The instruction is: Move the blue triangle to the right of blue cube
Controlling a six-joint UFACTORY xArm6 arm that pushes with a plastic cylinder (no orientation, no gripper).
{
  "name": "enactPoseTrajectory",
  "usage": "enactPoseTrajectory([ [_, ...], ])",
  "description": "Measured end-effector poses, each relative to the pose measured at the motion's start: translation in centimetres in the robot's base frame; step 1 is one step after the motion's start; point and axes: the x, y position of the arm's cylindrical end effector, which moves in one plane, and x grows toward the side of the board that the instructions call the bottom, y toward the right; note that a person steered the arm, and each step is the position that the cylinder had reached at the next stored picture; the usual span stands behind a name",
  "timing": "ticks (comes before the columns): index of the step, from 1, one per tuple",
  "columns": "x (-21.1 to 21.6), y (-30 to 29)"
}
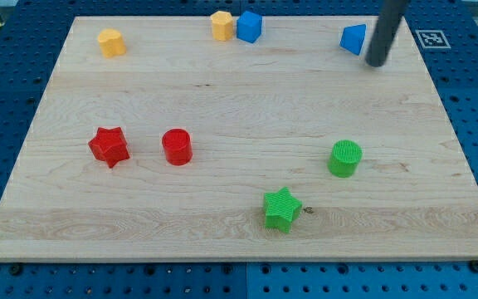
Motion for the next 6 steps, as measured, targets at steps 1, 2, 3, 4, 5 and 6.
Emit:
enactPoseTrajectory([
  [1, -1.8, 2.5],
  [2, -4.6, -0.3],
  [3, -4.8, -7.8],
  [4, -4.8, -11.3],
  [5, -4.9, -14.2],
  [6, -5.3, -16.7],
])
